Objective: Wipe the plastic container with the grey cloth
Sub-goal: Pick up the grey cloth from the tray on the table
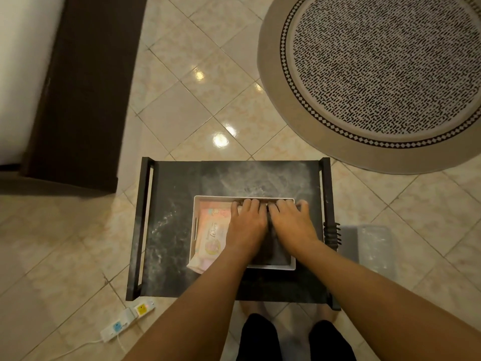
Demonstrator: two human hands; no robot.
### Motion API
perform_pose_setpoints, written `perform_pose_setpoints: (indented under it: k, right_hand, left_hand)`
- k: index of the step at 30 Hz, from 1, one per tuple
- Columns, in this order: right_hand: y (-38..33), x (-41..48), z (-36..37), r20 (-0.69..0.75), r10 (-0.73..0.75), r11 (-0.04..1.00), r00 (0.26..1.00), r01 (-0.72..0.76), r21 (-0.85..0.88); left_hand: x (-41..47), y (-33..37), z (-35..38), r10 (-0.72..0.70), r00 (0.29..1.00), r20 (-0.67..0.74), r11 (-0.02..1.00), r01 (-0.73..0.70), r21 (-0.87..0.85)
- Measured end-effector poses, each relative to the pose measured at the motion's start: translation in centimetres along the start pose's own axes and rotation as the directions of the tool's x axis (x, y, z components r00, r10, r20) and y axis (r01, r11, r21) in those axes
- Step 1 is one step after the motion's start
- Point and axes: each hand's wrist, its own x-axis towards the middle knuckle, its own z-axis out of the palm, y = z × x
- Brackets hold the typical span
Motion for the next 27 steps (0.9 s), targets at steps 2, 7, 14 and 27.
perform_pose_setpoints:
  k: [2, 7, 14, 27]
  right_hand:
    - [-0.3, 0.1, 0.3, 0.007, 0.023, 1.000, 1.000, -0.023, 0.001]
    - [-0.7, -0.2, -0.2, 0.051, 0.029, 0.999, 0.998, -0.030, 0.035]
    - [-0.3, -2.0, -4.9, 0.132, 0.022, 0.913, 0.991, -0.074, 0.401]
    - [5.7, -8.5, -22.7, 0.073, -0.108, 0.202, 0.991, -0.050, 0.978]
  left_hand:
    - [0.0, 0.2, 0.3, -0.007, 1.000, 0.004, 1.000, 0.007, 0.013]
    - [-0.6, 0.5, -0.1, -0.012, 1.000, 0.016, 0.999, 0.012, 0.029]
    - [-1.0, -0.4, -5.3, -0.018, 0.989, 0.150, 0.994, 0.033, -0.099]
    - [-2.2, -0.6, -21.0, -0.034, 0.914, 0.404, 0.159, 0.404, -0.901]
